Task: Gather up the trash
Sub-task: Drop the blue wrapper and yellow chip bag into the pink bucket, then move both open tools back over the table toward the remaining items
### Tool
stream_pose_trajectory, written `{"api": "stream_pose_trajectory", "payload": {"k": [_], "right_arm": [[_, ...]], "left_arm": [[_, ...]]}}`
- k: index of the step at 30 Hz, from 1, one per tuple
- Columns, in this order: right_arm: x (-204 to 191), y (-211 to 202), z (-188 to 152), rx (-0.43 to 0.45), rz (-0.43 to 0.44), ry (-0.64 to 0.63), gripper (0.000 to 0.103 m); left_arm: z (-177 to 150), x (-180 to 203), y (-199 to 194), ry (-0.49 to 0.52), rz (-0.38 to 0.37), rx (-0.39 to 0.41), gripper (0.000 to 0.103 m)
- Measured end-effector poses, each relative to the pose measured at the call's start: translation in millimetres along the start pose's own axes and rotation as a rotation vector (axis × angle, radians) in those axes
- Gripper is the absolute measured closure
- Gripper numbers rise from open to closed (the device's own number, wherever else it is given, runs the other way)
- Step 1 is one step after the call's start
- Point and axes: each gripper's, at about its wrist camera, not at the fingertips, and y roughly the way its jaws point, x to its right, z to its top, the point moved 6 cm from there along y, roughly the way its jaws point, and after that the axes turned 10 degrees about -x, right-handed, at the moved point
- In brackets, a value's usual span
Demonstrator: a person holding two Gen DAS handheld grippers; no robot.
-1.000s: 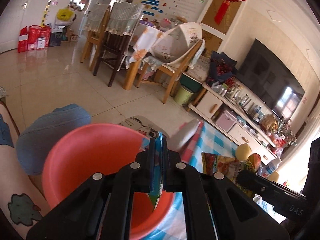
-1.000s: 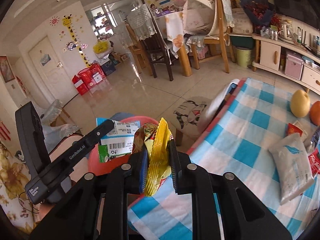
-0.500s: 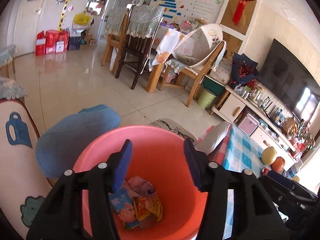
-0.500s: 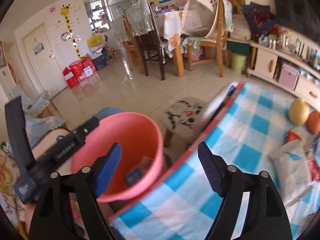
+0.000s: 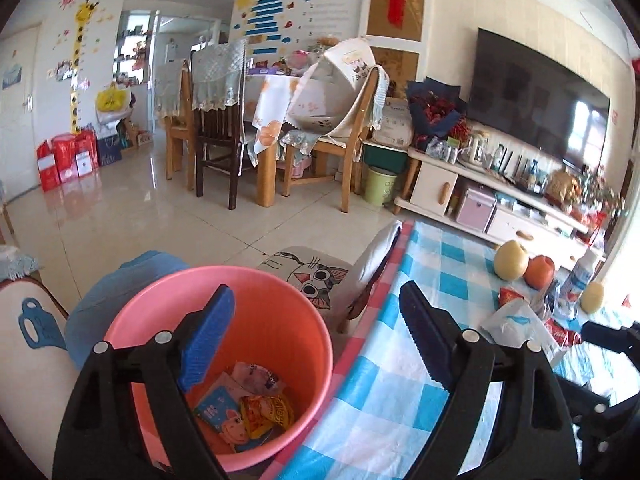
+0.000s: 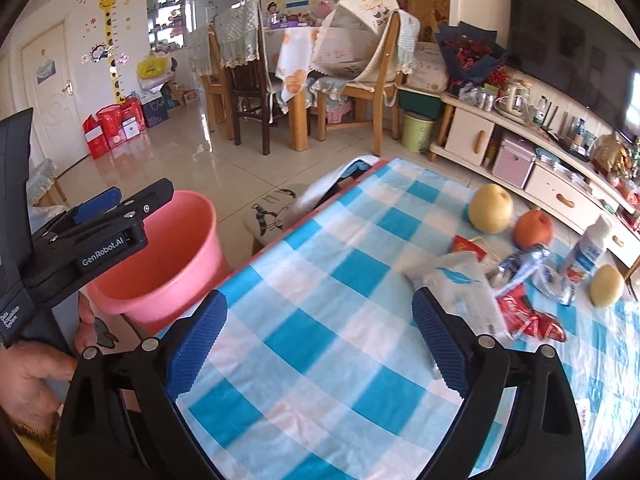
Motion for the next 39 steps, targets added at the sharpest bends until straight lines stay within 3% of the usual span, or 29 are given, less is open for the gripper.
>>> {"api": "stream_pose_trajectory", "payload": {"k": [5,14,20,39], "right_arm": [[30.0,-24.7,-14.2,0.041,-0.012,0.047,0.007],[80.4,-62.3,-39.8,0.119,-0.087,0.107,0.005],[106.9,-70.8,-55.7,0.116,-0.136,0.126,0.005],[167.3,-85.6,-96.6,0.069,-0.158,0.214,0.005]], "left_arm": [[-1.3,28.4,-14.1,0.068,0.038,0.024,0.010],[-8.7,78.2,-31.6,0.160,0.044,0.033,0.007],[-15.6,115.4,-37.9,0.222,0.022,0.031,0.007],[-46.4,219.7,-47.5,0.361,-0.004,0.042,0.007]]}}
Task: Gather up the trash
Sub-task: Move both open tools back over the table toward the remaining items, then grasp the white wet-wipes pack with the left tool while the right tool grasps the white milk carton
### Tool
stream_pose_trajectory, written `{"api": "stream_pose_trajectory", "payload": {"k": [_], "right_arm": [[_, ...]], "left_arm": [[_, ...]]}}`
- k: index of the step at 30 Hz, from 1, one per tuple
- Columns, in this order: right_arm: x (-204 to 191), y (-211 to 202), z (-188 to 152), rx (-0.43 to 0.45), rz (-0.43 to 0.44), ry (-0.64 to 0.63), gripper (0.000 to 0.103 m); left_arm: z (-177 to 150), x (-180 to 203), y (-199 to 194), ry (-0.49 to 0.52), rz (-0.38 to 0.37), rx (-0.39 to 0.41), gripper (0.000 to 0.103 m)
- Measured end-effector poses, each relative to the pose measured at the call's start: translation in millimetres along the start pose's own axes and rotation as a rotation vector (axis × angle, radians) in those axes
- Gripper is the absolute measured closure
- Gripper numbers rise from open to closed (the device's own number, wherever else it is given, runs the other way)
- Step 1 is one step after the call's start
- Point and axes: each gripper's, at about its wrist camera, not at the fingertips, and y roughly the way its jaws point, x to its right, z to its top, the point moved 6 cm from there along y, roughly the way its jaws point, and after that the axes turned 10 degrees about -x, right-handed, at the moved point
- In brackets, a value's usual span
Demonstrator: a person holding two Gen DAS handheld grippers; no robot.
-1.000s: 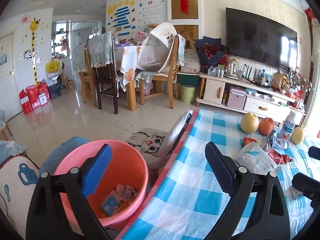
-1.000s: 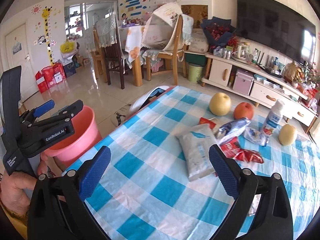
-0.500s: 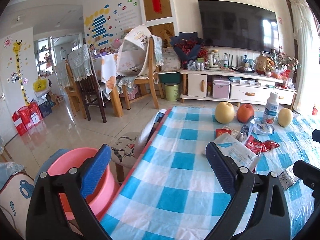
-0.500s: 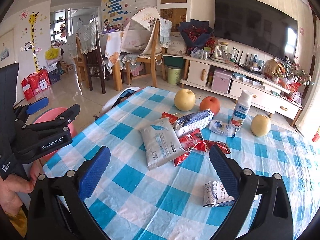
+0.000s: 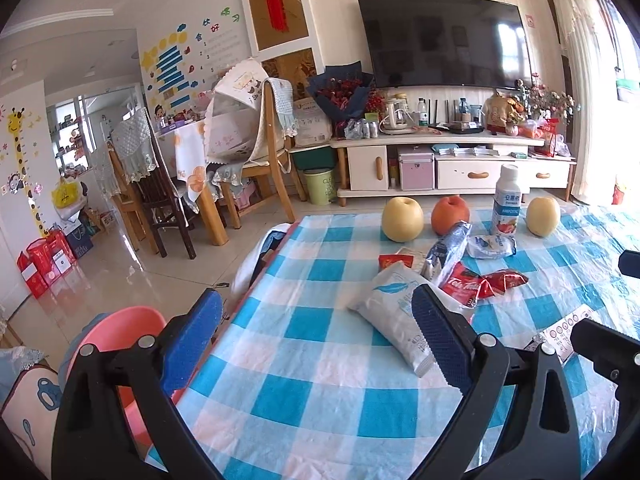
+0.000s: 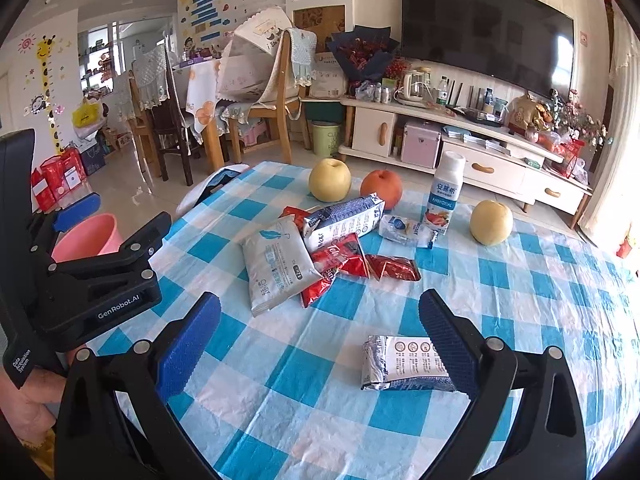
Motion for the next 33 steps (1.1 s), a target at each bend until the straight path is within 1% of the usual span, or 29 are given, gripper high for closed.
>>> {"api": "stream_pose_trajectory", "payload": {"k": [5,8,11,15,17,20,22,25,29,31,33], "right_arm": [[9.8,-6.5,0.9,-0.008,0.014,0.028,0.005],[16.3,-12.6,3.6,0.002,0.001,0.041,0.005],[28.2,-13.8,3.6,-0.011,-0.010,0.067,0.005],[53.1,-14.0,3.0,-0.028,-0.039,0.128,0.005],[67.8,-14.4,3.9,-0.034,-0.048,0.167,0.005],[88.0,-12.6,4.2,-0.051,-0.056,0.220,0.005],[100.0,-10.1,2.8,-0.067,-0.068,0.249,0.005],[113.6,-1.7,-3.3,-0.112,-0.067,0.288,0.005],[119.8,20.4,-20.0,-0.220,-0.038,0.323,0.005],[118.3,35.9,-32.2,-0.286,0.016,0.349,0.005],[116.7,49.0,-44.3,-0.344,0.106,0.410,0.005]], "left_arm": [[1.1,15.7,1.5,0.012,-0.005,-0.006,0.007],[1.7,25.5,2.7,0.021,-0.014,-0.009,0.007],[0.2,34.8,6.8,0.033,-0.032,-0.022,0.007],[-3.3,45.5,16.7,0.034,-0.099,-0.045,0.007],[-5.3,52.3,23.7,0.036,-0.149,-0.058,0.007],[-9.0,64.8,41.2,0.047,-0.240,-0.099,0.007],[-13.5,71.4,55.0,0.047,-0.283,-0.136,0.007],[-20.7,76.7,80.4,0.007,-0.323,-0.224,0.007],[-24.1,79.5,107.0,-0.092,-0.379,-0.307,0.007],[-20.9,82.5,116.4,-0.137,-0.408,-0.331,0.007],[-16.3,86.3,125.2,-0.171,-0.422,-0.340,0.007]]}}
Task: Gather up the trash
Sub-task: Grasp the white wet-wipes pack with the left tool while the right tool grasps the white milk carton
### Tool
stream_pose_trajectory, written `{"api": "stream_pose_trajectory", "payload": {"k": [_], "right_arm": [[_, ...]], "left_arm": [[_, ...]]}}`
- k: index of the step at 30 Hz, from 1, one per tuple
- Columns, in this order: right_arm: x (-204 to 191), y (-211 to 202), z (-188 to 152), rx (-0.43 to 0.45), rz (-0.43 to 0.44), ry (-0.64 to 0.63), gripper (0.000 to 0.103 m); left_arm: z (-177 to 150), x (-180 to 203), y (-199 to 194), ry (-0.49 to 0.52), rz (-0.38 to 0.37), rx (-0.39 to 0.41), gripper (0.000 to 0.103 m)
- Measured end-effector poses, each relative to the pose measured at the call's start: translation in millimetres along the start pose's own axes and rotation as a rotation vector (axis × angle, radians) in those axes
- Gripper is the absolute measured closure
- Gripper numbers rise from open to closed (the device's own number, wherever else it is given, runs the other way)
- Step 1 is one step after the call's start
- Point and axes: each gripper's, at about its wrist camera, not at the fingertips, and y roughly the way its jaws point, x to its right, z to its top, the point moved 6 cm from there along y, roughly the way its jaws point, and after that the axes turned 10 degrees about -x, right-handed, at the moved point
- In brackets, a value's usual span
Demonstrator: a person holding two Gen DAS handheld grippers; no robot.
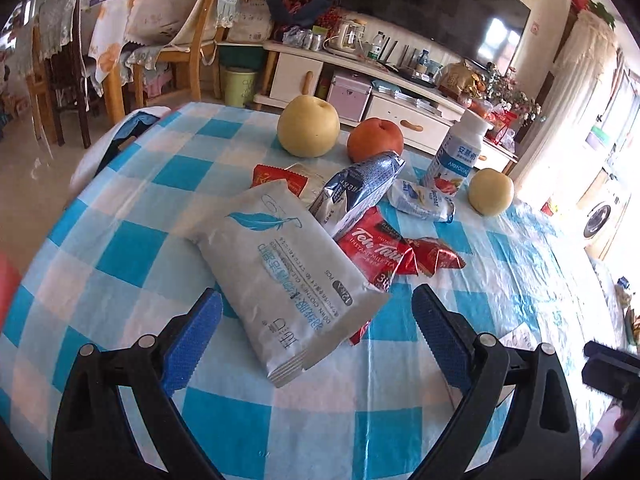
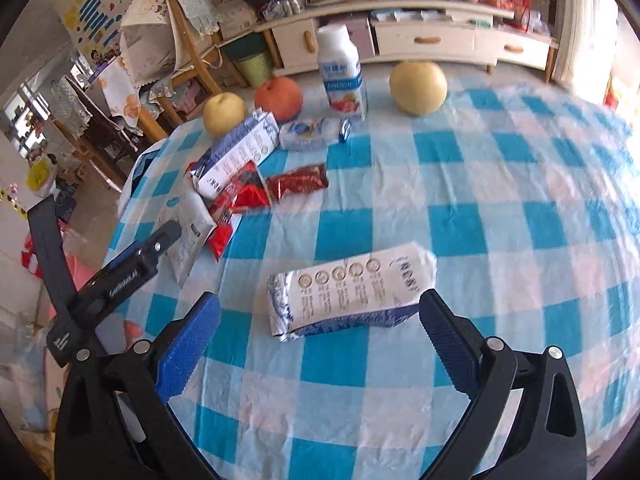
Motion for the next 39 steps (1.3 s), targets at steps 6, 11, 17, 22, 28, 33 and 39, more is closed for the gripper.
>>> {"api": "stream_pose_trajectory", "payload": {"k": [6,11,17,22,28,33,39], "right_arm": [[14.1,31.8,-15.7,-0.127,0.085,0.149,0.005],[23.0,53.4,-19.8,-0.194,0.141,0.263,0.005],[16.0,63.3,-4.1,-0.163,0.043,0.219,0.005],[12.1,70.7,15.4,-0.094,-0.052,0.159,0.005],[-15.2,83.2,27.4,-0.052,-0.160,-0.032,0.005],[-26.6,91.7,25.2,-0.053,-0.232,-0.124,0.005],[-22.0,93.0,27.2,-0.054,-0.263,-0.127,0.005]], "left_arm": [[14.7,-9.2,21.5,-0.067,0.051,-0.031,0.007],[23.4,-18.4,34.7,-0.096,0.075,-0.054,0.007],[29.1,-25.6,49.1,-0.093,0.089,-0.101,0.007],[29.4,-33.4,52.8,-0.073,0.090,-0.120,0.007],[27.8,-52.6,54.4,-0.021,0.123,-0.166,0.005],[19.5,-69.7,54.9,-0.040,0.163,-0.223,0.004],[13.9,-65.8,52.7,-0.066,0.185,-0.202,0.004]]}}
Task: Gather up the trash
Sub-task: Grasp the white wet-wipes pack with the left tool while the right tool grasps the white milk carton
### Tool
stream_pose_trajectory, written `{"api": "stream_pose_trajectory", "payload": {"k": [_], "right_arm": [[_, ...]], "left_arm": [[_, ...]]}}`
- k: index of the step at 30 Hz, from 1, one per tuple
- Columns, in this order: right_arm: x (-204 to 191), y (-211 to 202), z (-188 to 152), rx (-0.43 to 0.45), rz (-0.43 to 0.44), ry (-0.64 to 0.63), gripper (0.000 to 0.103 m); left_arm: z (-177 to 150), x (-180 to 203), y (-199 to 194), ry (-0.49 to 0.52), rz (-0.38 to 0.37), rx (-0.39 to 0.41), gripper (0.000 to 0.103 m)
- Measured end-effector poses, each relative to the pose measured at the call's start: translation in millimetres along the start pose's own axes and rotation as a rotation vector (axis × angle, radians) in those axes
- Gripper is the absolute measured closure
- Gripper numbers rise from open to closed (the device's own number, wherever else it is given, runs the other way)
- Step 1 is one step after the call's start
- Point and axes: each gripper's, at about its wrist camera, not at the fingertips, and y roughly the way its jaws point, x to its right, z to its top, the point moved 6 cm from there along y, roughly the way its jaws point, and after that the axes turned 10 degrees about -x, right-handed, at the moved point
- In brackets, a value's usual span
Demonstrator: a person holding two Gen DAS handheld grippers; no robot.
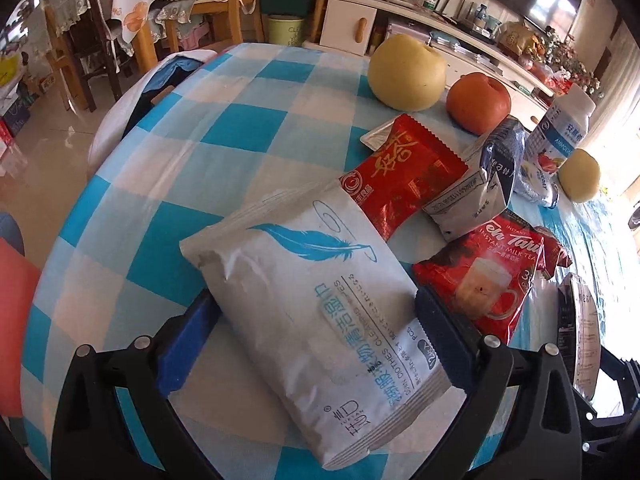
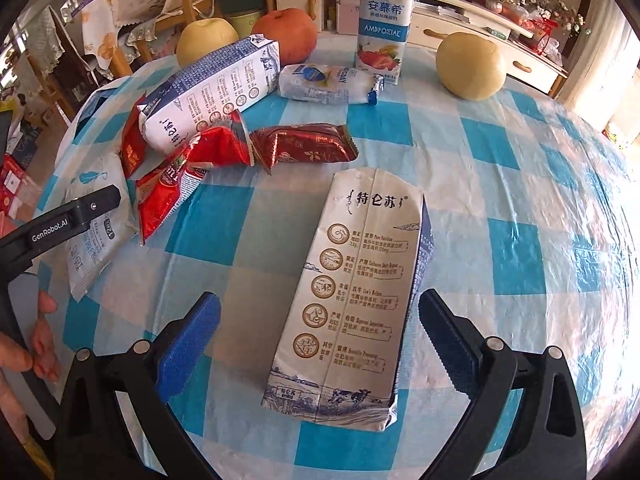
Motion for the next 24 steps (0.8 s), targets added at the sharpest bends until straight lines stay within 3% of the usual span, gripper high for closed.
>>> {"api": "stream_pose_trajectory", "payload": {"k": [6,7,9,11,18,24], "right_arm": [[1.0,1.8,-5.6,-0.008,0.079,0.007,0.010],[-1.8,0.7,-6.5,-0.007,0.083,-0.002,0.015],[-6.8,-0.5,-7.6,-0.005,0.081,-0.022,0.037],[-10.4,-1.3,-8.3,0.002,0.068,-0.040,0.042],[-10.2,-7.6,-8.9,0.028,0.080,-0.037,0.048],[-17.6,-12.7,-10.8,0.051,0.090,-0.070,0.048]], "left_arm": [[-3.3,5.4,-0.9,-0.031,0.036,0.045,0.004],[-3.3,6.3,-0.9,-0.028,0.041,0.053,0.004],[-2.8,7.3,-0.8,-0.022,0.047,0.066,0.005],[-3.2,9.1,-1.2,-0.006,0.053,0.078,0.008],[-4.4,12.6,-4.6,0.054,0.040,0.084,0.019],[-8.3,12.9,-7.2,0.092,0.016,0.081,0.022]]}}
